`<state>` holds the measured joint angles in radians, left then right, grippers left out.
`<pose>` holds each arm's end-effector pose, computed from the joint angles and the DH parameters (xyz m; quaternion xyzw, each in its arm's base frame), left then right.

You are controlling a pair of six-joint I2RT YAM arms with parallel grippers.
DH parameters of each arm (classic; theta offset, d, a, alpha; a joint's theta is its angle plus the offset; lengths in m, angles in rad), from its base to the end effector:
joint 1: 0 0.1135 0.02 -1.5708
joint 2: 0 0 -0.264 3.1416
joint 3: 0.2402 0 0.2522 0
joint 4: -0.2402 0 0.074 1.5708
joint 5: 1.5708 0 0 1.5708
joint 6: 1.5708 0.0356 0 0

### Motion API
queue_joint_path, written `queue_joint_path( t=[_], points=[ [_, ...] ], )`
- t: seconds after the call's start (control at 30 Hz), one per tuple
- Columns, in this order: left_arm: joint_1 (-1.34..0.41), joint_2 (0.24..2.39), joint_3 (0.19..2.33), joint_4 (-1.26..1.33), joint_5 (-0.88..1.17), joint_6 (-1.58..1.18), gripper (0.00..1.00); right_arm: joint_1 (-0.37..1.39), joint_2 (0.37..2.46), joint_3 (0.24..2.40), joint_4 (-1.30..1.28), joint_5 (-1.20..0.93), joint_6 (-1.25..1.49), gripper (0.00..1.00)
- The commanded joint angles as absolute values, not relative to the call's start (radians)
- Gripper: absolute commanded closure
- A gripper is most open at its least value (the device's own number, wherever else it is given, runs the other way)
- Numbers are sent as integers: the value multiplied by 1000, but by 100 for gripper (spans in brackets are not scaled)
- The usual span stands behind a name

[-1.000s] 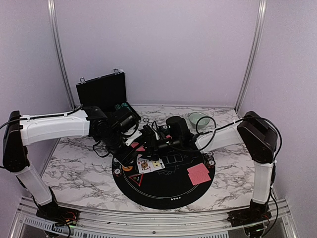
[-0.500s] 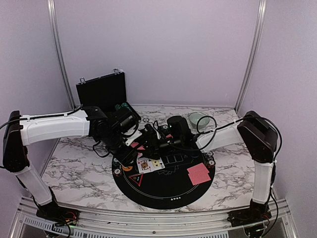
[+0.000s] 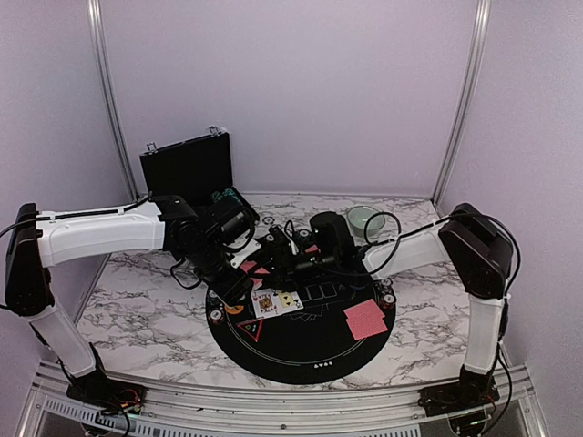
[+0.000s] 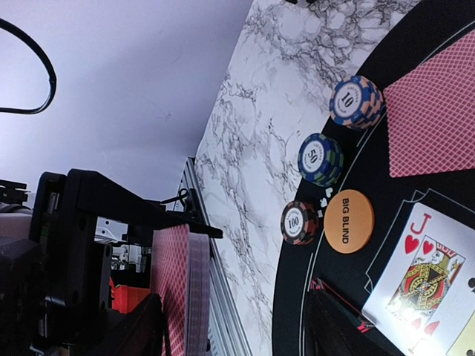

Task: Distribute texas hold em gaming equipment

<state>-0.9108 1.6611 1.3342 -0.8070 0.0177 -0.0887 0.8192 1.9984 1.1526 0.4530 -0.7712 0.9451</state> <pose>0.2088 -0.2701 0.2553 0.3918 0.8941 -0.1114 0.1861 0.2746 0.3302 0.1721 -0.1601 0.7821 0.5962 0.0856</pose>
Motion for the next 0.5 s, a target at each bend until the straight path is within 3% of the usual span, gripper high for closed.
queue_joint_path(
  t=[0.0, 0.47],
  points=[
    [-914, 1641, 1351, -809, 18, -81, 50, 810, 1951, 1150, 444, -755, 933, 38],
    [-913, 1638, 1344, -808, 19, -83, 50, 800, 1891, 1115, 441, -746, 936, 37]
  ],
)
